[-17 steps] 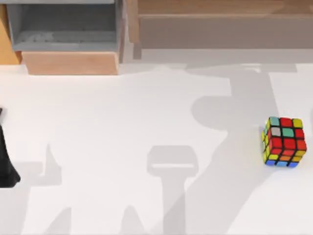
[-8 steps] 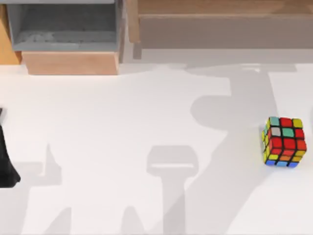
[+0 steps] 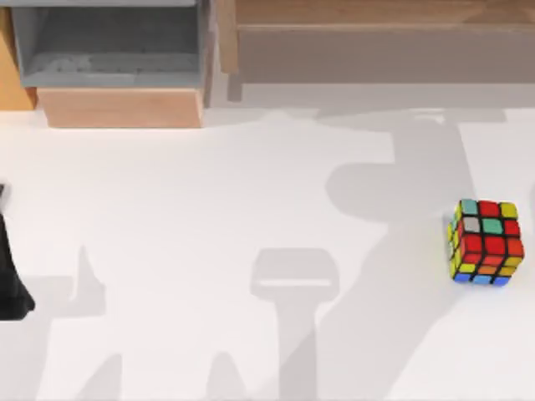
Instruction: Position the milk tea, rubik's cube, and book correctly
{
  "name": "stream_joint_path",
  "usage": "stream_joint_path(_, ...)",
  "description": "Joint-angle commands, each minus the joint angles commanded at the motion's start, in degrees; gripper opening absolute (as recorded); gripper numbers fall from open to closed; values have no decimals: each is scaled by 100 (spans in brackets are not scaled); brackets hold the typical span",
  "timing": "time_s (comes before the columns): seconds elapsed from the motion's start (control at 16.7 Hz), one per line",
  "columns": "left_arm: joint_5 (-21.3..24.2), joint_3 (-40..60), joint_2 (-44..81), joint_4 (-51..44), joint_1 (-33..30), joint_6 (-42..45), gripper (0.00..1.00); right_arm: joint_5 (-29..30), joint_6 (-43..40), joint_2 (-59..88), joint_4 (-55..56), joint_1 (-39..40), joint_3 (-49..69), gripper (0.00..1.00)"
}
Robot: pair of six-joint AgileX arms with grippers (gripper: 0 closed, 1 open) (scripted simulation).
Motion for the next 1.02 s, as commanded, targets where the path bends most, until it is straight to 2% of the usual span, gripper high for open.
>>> stream_joint_path(0.18, 0, 0, 0, 0, 0, 0, 100, -47, 2, -225, 67, -43, -233, 0)
stream_joint_path(0.6, 0, 0, 0, 0, 0, 0, 100, -222, 11, -1536, 339, -200, -1917, 0)
stream_joint_path(1.02, 0, 0, 0, 0, 0, 0, 100, -260, 18, -1643, 464, -232, -2065, 0)
